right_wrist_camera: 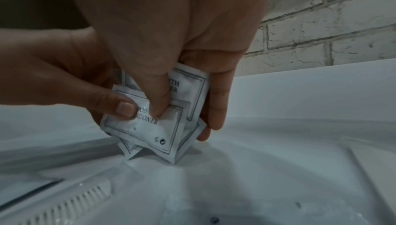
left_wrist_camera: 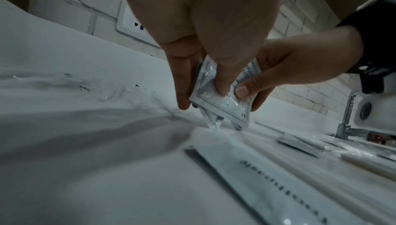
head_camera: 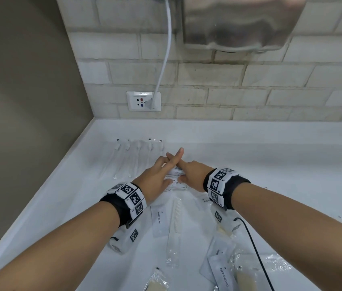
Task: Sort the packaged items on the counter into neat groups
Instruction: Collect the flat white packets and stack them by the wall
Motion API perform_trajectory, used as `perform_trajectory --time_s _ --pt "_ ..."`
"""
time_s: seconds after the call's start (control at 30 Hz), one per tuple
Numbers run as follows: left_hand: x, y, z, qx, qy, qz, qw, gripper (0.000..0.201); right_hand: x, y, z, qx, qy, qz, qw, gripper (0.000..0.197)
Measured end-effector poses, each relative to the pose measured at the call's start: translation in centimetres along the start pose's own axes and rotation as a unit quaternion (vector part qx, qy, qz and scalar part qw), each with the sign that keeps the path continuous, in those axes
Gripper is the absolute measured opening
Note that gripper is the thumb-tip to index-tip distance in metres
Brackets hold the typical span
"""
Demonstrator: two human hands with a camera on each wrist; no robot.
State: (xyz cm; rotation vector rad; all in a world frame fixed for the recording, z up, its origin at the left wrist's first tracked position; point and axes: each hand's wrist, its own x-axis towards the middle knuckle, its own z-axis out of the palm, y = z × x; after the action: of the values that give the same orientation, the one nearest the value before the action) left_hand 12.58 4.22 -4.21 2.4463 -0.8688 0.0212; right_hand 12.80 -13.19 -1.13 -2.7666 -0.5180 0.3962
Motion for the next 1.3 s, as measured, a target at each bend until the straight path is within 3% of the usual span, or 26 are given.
perform_trajectory --time_s 0.1,0.2,0.37,0.53,0.7,0.83,1.0,1.13,1.23,1.3 --pt "-0.2 -0.4 0.1 0.008 -0.018 0.006 1.000 0.095 0.1 0.0 0.2 -0.025 -0.003 0.009 1.000 0.062" --pt "-0.2 -0.8 0.2 0.005 -0.048 -0.017 0.999 0.078 -0.3 0.3 0.7 -0.046 -0.016 0.031 0.998 0.042" --pt "-0.7 -1.4 0.4 0.023 -0.067 -0.093 0.993 0.053 -1.0 0.9 1.2 -0.062 -0.030 0.027 0.997 0.047" --pt "-1.6 -1.2 0.4 -0.066 -0.037 -0.113 0.991 0.064 -1.1 1.3 1.4 -0.024 -0.053 -0.004 0.998 0.065" --pt "-1.4 -0.7 0.8 -0.016 -0.097 -0.092 0.991 0.075 -0.7 0.9 1.5 -0.055 -0.058 0.001 0.997 0.043" --pt "-0.7 0.2 2.0 0.004 -0.134 -0.147 0.980 0.070 -0.5 -0.2 2.7 -0.037 -0.050 0.010 0.998 0.054" --pt "-0.1 0.7 2.6 -0.028 -0.111 -0.179 0.977 0.073 -0.3 -0.6 3.9 0.038 0.006 0.020 0.999 0.064" --pt "-0.6 0.7 2.4 -0.096 -0.037 -0.186 0.977 0.059 -0.8 -0.1 3.8 0.131 0.043 0.020 0.990 0.070" --pt "-1.2 0.1 2.0 -0.085 -0.025 -0.175 0.981 0.039 -1.3 0.6 3.5 0.160 0.059 0.045 0.984 0.066" --pt "-1.6 -0.3 1.7 -0.073 -0.019 -0.169 0.983 0.037 -1.6 1.0 3.5 0.143 0.049 0.055 0.987 0.055"
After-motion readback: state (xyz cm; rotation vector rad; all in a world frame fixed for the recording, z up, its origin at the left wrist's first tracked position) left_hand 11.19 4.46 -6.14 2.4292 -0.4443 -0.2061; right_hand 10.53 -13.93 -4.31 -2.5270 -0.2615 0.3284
